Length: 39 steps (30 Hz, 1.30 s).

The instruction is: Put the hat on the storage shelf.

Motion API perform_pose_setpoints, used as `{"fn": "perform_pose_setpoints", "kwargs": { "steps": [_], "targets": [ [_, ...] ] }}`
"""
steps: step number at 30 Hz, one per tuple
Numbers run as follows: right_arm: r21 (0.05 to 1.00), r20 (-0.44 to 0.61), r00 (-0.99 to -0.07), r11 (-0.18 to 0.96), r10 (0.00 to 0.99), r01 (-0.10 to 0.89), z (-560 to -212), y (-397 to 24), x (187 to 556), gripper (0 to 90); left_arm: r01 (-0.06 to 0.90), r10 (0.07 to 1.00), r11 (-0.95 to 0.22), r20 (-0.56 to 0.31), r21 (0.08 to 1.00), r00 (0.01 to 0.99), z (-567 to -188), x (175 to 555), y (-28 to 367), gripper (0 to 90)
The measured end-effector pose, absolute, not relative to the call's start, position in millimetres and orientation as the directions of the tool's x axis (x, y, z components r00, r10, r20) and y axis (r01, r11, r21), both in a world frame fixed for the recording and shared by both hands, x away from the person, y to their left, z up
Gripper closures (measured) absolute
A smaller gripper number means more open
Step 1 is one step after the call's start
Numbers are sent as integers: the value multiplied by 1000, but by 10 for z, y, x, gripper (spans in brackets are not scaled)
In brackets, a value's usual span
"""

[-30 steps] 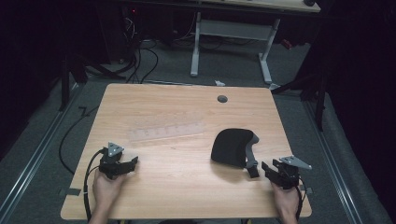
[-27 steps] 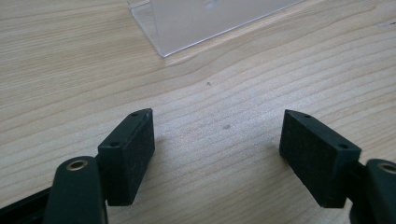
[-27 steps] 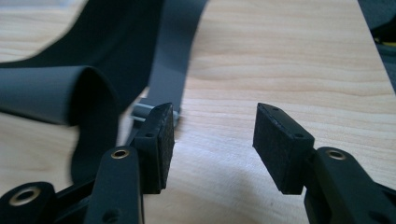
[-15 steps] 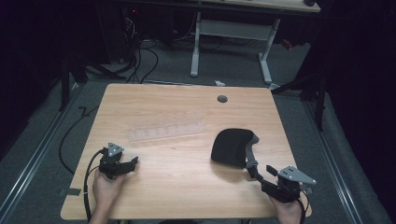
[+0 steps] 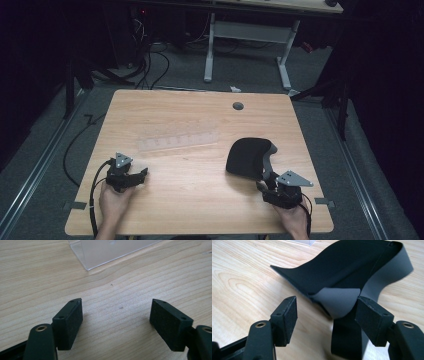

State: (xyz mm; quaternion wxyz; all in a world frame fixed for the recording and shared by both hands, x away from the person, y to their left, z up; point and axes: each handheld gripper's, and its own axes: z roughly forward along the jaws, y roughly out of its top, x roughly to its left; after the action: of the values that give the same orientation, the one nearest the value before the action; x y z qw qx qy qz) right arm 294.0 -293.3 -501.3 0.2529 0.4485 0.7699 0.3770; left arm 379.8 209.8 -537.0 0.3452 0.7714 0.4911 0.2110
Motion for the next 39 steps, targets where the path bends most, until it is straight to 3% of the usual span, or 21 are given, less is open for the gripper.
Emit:
{"fn": "perform_pose_setpoints", "kwargs": {
  "steps": [5, 13, 20, 27, 39],
  "targets": [
    [791, -84, -481, 352, 872, 500, -5064, -2858, 3062, 378, 612, 903, -279, -14, 740, 428, -5370, 3797, 2098, 269],
    [774, -154, -492, 414, 857, 479, -5132, -2796, 3104, 579, 612, 903, -279, -13, 740, 429, -5370, 3797, 2098, 269],
    [781, -149, -529, 428, 835, 456, -5135, -2813, 3073, 741, 614, 903, -280, -13, 738, 428, -5368, 3795, 2098, 268],
    [799, -155, -549, 431, 822, 420, -5084, -2817, 3059, 820, 604, 897, -287, -12, 743, 442, -5369, 3784, 2091, 296],
    [793, -166, -574, 454, 802, 406, -4944, -2810, 3033, 847, 585, 880, -320, 5, 746, 475, -5361, 3746, 2075, 310]
  ]
}}
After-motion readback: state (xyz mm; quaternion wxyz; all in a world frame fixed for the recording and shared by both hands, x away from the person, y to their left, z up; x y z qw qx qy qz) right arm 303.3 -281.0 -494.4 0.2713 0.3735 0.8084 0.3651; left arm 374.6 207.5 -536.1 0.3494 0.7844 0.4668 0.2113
